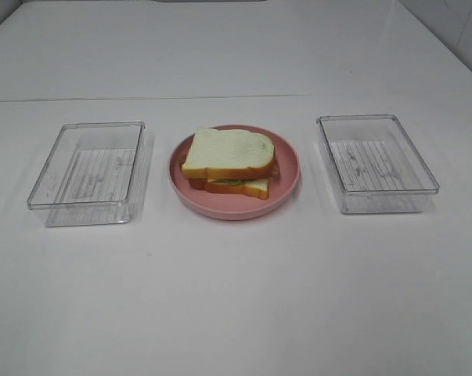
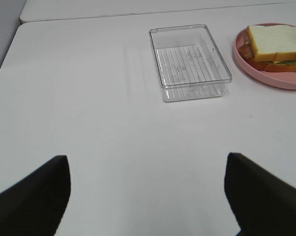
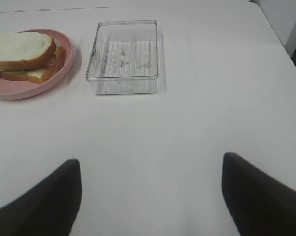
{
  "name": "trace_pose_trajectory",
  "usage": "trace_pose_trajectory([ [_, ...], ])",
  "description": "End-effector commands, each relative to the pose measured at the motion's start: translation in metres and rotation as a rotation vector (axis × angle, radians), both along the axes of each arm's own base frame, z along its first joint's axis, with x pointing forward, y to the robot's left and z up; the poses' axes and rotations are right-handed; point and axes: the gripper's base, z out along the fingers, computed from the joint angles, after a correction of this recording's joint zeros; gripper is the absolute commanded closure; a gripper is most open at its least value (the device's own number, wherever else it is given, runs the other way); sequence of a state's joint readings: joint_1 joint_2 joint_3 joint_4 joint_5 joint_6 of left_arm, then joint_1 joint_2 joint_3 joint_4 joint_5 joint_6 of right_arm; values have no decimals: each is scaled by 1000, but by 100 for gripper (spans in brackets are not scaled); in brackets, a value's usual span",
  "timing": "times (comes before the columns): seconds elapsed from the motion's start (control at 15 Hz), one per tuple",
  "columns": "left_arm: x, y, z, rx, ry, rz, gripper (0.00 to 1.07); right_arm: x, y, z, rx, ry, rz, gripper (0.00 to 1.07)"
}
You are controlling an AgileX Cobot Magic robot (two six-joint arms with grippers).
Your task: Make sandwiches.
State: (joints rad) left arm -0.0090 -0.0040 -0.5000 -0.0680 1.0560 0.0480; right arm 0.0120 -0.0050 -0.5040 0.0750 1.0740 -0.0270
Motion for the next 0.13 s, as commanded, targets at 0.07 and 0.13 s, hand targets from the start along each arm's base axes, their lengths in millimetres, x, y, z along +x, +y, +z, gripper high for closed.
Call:
trace_pose_trajectory([
  [0.07,-3,0,0,-3,-35,3,25,-2,0,0,-1,-29,-5,33],
  [0.13,-3,0,0,-3,-33,3,25,-2,0,0,-1,-29,-5,33],
])
